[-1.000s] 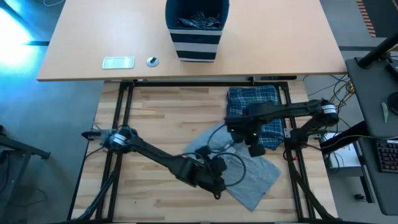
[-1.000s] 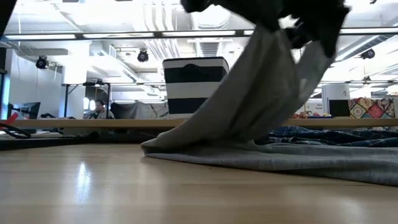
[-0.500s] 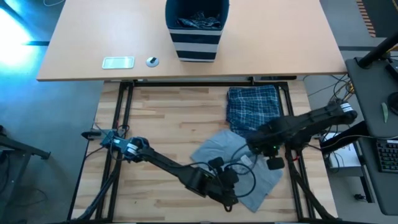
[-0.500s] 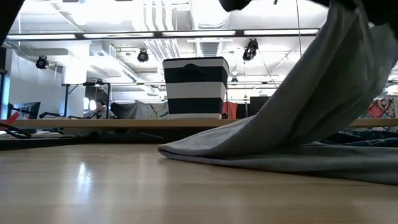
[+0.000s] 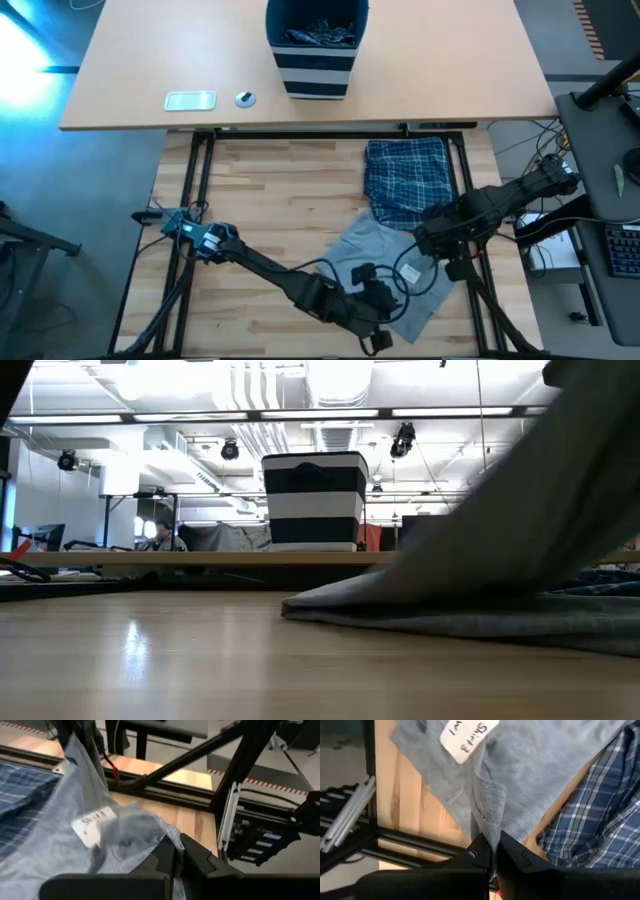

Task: Fold Laundry from Bin
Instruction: Fold the gray shirt

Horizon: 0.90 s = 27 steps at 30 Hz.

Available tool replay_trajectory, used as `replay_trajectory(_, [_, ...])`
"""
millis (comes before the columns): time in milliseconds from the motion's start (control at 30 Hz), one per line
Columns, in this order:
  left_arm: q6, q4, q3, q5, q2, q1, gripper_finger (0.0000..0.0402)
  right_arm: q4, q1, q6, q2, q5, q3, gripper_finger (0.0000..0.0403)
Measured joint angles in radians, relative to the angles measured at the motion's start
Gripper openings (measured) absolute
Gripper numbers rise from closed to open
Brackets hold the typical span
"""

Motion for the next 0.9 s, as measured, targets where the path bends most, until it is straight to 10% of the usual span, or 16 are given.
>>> replay_trajectory(500, [-0.018,0.248,0.014,0.024,0.198,0.010,0.0000,0.014,0.011,-0.026,0.002,-0.051,-0.271,0.0009])
replay_trajectory(900, [-0.021,0.322,0.015,0.031,0.201,0.013,0.0000,-0.054,0.017,-0.036,-0.010,-0.071,-0.153,0.0009])
